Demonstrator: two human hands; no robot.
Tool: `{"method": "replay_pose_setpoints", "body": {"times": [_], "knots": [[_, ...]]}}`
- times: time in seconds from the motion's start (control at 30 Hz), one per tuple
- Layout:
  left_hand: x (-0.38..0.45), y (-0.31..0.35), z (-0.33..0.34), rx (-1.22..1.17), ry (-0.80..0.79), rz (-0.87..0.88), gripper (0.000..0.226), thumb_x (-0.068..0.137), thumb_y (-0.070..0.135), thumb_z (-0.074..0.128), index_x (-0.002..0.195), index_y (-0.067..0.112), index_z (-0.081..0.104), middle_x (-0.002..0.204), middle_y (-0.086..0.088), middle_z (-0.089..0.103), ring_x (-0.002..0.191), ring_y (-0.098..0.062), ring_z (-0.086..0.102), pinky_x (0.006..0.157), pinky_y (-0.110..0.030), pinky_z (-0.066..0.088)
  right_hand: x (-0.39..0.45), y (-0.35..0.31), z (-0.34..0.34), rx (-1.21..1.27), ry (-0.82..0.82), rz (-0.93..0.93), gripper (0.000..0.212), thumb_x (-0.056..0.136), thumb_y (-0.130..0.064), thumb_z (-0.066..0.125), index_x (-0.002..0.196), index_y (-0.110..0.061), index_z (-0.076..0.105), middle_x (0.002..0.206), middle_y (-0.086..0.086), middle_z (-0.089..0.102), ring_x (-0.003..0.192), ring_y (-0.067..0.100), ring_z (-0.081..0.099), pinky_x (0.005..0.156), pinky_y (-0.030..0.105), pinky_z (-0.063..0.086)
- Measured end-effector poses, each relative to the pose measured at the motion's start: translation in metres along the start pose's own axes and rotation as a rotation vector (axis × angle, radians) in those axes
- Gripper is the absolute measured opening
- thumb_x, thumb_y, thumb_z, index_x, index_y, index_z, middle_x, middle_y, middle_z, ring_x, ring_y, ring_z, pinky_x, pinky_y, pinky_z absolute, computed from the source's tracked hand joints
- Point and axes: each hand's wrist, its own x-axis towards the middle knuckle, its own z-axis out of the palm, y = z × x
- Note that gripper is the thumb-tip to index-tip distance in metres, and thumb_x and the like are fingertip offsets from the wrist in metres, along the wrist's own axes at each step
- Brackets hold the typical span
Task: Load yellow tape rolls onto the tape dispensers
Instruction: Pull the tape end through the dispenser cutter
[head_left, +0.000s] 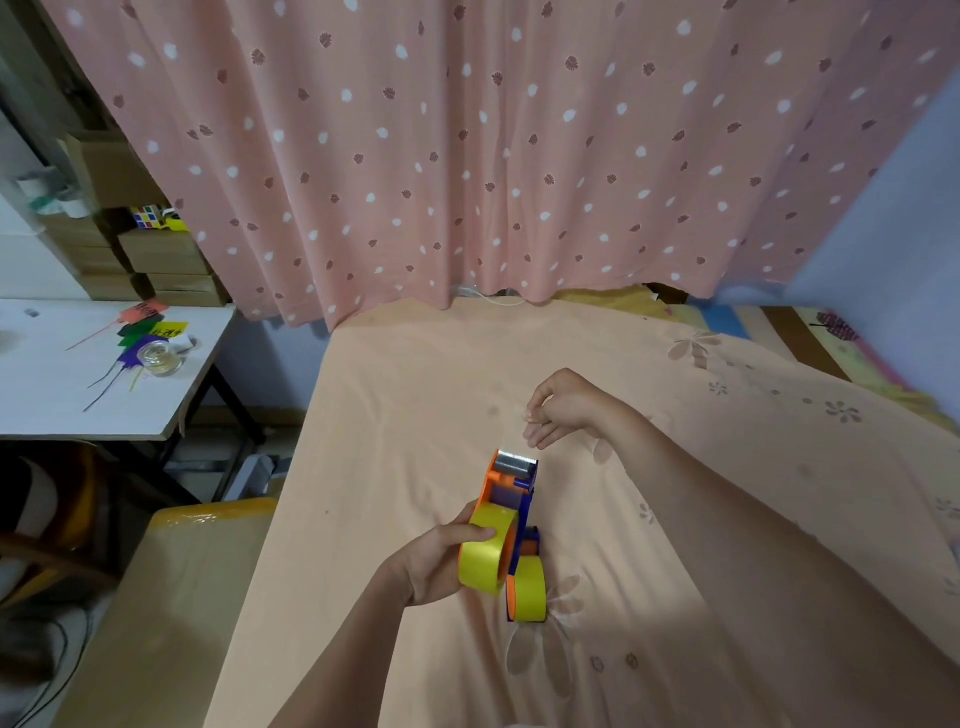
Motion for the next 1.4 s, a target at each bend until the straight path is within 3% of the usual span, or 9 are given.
{"method": "replay_pose_setpoints", "body": {"times": [0.13, 0.27, 0.4, 0.5, 0.8, 0.9, 1.13, 1.3, 1.4], "knots": [[-0.004, 0.003, -0.003, -0.008, -0.012, -0.015, 0.072, 0.078, 0.021, 0.079, 0.144, 0.02, 0.05, 0.128, -0.011, 0.068, 0.109, -0.028, 0.069, 0.086, -0.039, 0.057, 0.003, 0.004, -0.002, 0.057, 0.039, 0.052, 0.007, 0.092, 0.007, 0.062, 0.089, 0.001, 0.062, 0.076, 0.023, 0.073, 0.061, 0.029, 0.076, 0.061, 0.038, 0.065], [-0.008, 0.006, -0.009, -0.11, -0.012, 0.011, 0.066, 0.071, 0.031, 0.085, 0.131, 0.01, 0.066, 0.123, -0.017, 0.068, 0.105, -0.031, 0.069, 0.089, -0.041, 0.055, 0.002, 0.016, -0.003, 0.147, 0.082, 0.018, 0.026, 0.089, 0.013, 0.055, 0.094, -0.013, 0.056, 0.077, 0.024, 0.073, 0.06, 0.03, 0.075, 0.054, 0.032, 0.061], [-0.009, 0.006, -0.017, -0.251, -0.003, 0.052, 0.063, 0.074, 0.037, 0.08, 0.128, 0.007, 0.068, 0.125, -0.019, 0.067, 0.109, -0.033, 0.068, 0.093, -0.045, 0.054, -0.001, 0.027, -0.004, 0.24, 0.007, -0.034, 0.019, 0.088, 0.008, 0.059, 0.083, -0.006, 0.07, 0.079, 0.026, 0.075, 0.07, 0.034, 0.076, 0.063, 0.034, 0.063], [-0.009, 0.006, -0.017, -0.299, -0.009, 0.071, 0.062, 0.078, 0.041, 0.075, 0.128, 0.006, 0.067, 0.127, -0.02, 0.066, 0.112, -0.035, 0.066, 0.097, -0.047, 0.051, -0.003, 0.034, -0.005, 0.321, -0.067, -0.026, 0.013, 0.09, 0.005, 0.062, 0.096, 0.001, 0.073, 0.089, 0.026, 0.076, 0.086, 0.037, 0.077, 0.069, 0.034, 0.063], [-0.009, 0.014, -0.017, -0.339, 0.027, 0.07, 0.069, 0.08, 0.054, 0.064, 0.124, 0.002, 0.069, 0.125, -0.025, 0.064, 0.106, -0.042, 0.064, 0.091, -0.049, 0.05, -0.002, 0.045, -0.002, 0.6, -0.134, 0.0, 0.039, 0.087, -0.016, 0.076, 0.114, 0.011, 0.067, 0.107, 0.025, 0.075, 0.104, 0.032, 0.074, 0.083, 0.031, 0.062], [-0.01, 0.014, -0.017, -0.36, 0.022, 0.067, 0.072, 0.079, 0.057, 0.064, 0.122, 0.0, 0.07, 0.124, -0.027, 0.065, 0.106, -0.046, 0.064, 0.089, -0.05, 0.052, -0.005, 0.052, 0.002, 0.549, -0.189, -0.045, 0.037, 0.085, -0.008, 0.078, 0.117, 0.008, 0.068, 0.113, 0.021, 0.074, 0.109, 0.028, 0.072, 0.091, 0.031, 0.06], [-0.009, 0.022, -0.007, -0.5, -0.045, 0.035, 0.081, 0.083, 0.06, 0.056, 0.138, 0.001, 0.05, 0.129, -0.031, 0.055, 0.106, -0.049, 0.059, 0.091, -0.049, 0.05, -0.002, 0.067, 0.033, 0.43, 0.189, -0.152, 0.012, 0.085, -0.017, 0.079, 0.092, -0.008, 0.08, 0.097, 0.011, 0.076, 0.077, 0.022, 0.069, 0.068, 0.028, 0.06], [-0.007, 0.024, 0.0, -0.575, -0.104, -0.004, 0.089, 0.082, 0.063, 0.053, 0.145, 0.0, 0.038, 0.121, -0.031, 0.055, 0.102, -0.04, 0.058, 0.092, -0.045, 0.048, 0.0, 0.076, 0.047, 0.32, 0.417, -0.245, 0.006, 0.084, -0.023, 0.079, 0.079, -0.027, 0.08, 0.09, -0.018, 0.073, 0.086, -0.005, 0.067, 0.076, 0.015, 0.048], [-0.004, 0.026, 0.002, -0.615, -0.099, 0.003, 0.091, 0.082, 0.061, 0.05, 0.147, -0.002, 0.035, 0.116, -0.029, 0.055, 0.098, -0.036, 0.058, 0.091, -0.041, 0.047, -0.003, 0.078, 0.056, 0.304, 0.422, -0.282, 0.021, 0.085, -0.016, 0.078, 0.073, -0.033, 0.078, 0.077, -0.014, 0.078, 0.079, -0.002, 0.071, 0.074, 0.017, 0.053]]}}
